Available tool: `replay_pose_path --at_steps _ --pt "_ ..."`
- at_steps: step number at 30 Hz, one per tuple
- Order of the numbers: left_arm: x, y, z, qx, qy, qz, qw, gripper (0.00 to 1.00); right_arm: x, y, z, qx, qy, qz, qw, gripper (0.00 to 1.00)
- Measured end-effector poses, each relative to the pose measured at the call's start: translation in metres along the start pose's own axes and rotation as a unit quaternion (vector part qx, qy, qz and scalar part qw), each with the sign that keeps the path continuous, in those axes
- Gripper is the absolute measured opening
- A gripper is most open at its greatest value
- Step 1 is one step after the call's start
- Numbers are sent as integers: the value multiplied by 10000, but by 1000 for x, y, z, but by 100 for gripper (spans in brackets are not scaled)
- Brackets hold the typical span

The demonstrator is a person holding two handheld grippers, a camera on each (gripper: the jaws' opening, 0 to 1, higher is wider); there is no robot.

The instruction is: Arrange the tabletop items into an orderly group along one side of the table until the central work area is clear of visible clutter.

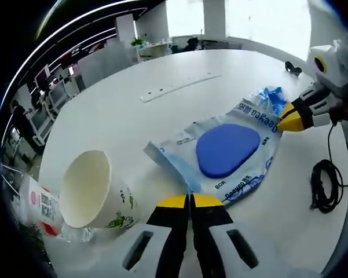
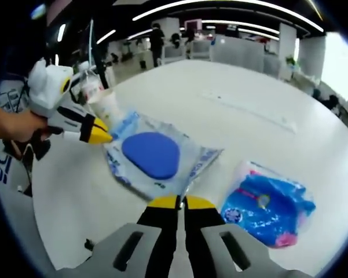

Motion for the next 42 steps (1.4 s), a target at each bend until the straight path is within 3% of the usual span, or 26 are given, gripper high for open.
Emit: replay_pose_path --at_steps 13,25,30,34,42 --pt "8 1 7 0 181 62 9998 1 -5 4 11 -53 -43 1 10000 0" --pt "11 -2 8 32 215 -140 9997 3 -6 2 15 -126 -55 -92 9999 1" --pt "13 1 5 22 325 102 9994 6 -1 4 10 -241 0 -290 9993 8" --pt "11 4 0 -57 334 73 9994 11 -1 6 6 -333 -75 -331 9989 17" --pt "1 12 -11 -140 397 292 9987 21 3 14 -6 -521 -59 -435 9977 24"
Point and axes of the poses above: the point that each gripper's makers call its tool centre point, and the gripper's own axes: z roughly forward along the fingers, x roughly to its left, y roughly out of its top, the point moved 5 cm from there along -z, roughly backward along the fingers, and after that the axes turned 14 degrees about z, right-handed, at the moved point
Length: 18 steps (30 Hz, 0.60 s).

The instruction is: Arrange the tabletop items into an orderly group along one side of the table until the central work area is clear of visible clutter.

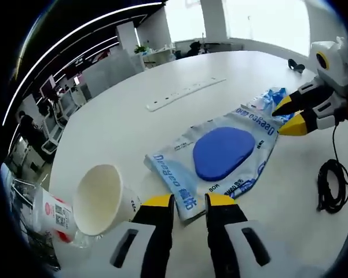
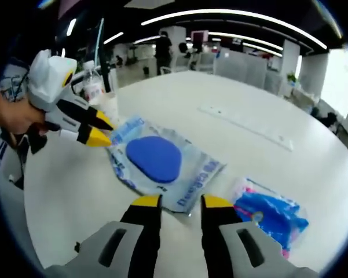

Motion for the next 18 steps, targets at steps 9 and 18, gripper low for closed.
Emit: replay_pose_path --at_steps 9,18 --pt "-9 11 -15 -176 -84 91 9998 25 2 14 -19 -194 -47 -95 9998 25" --pt "-12 23 -32 -331 -104 184 9992 31 9 26 -35 -344 32 -163 9993 35"
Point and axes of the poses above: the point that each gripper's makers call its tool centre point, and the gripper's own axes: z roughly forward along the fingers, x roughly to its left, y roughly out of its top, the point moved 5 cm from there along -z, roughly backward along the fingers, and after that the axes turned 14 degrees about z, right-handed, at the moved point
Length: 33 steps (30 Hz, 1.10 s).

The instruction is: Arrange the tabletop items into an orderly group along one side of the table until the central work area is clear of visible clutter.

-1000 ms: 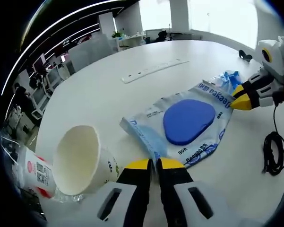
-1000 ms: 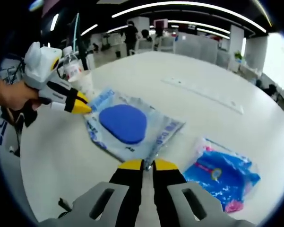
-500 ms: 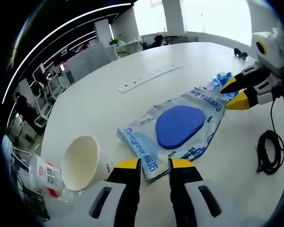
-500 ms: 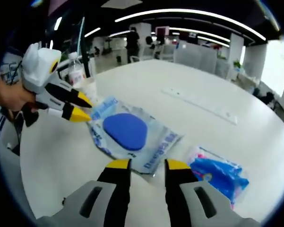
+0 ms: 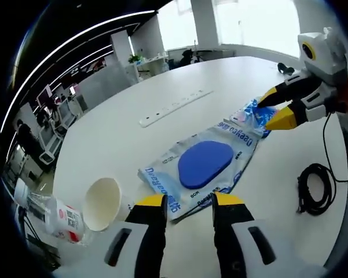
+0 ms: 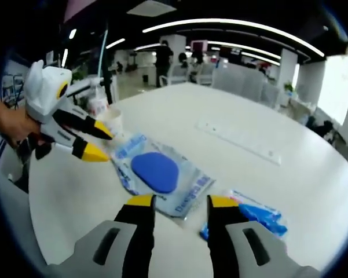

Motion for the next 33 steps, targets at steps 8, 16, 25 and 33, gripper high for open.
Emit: replay_pose_path --at_steps 8,16,25,33 --pt "-2 11 -13 -77 38 68 9999 33 8 9 -12 -44 52 -92 9999 41" --pt "-4 19 -22 -188 11 38 9998 39 15 8 -22 -43 136 -144 9998 48" --pt "-17 32 -32 -666 -153 -172 9975 57 13 0 -33 16 103 56 9999 78" --pt "-27 34 -39 -920 -77 -461 9947 93 16 -3 -44 -39 10 73 10000 96"
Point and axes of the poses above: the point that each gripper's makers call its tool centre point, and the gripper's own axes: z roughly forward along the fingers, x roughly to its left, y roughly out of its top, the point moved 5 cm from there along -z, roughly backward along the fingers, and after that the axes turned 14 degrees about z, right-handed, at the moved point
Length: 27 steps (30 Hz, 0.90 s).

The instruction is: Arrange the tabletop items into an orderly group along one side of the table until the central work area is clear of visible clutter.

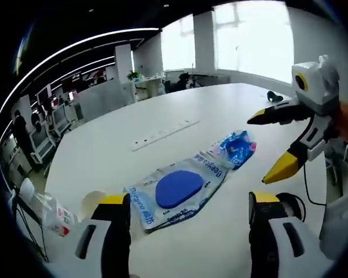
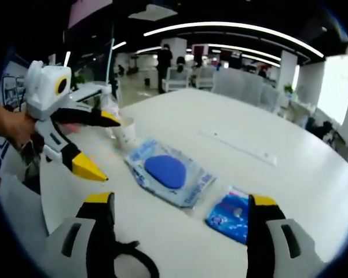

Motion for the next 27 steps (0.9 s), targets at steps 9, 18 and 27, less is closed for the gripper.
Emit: replay_pose_path --at_steps 9,18,27 --pt "0 2 -10 -197 118 -250 9994 99 3 -7 -14 109 -48 -78 9999 100" --pt "-6 3 -17 -234 93 -165 9995 99 -1 -6 -31 53 -193 -110 9997 100" --pt "-12 7 -22 -272 64 -92 9996 99 -6 -11 -46 8 -282 -77 9996 99"
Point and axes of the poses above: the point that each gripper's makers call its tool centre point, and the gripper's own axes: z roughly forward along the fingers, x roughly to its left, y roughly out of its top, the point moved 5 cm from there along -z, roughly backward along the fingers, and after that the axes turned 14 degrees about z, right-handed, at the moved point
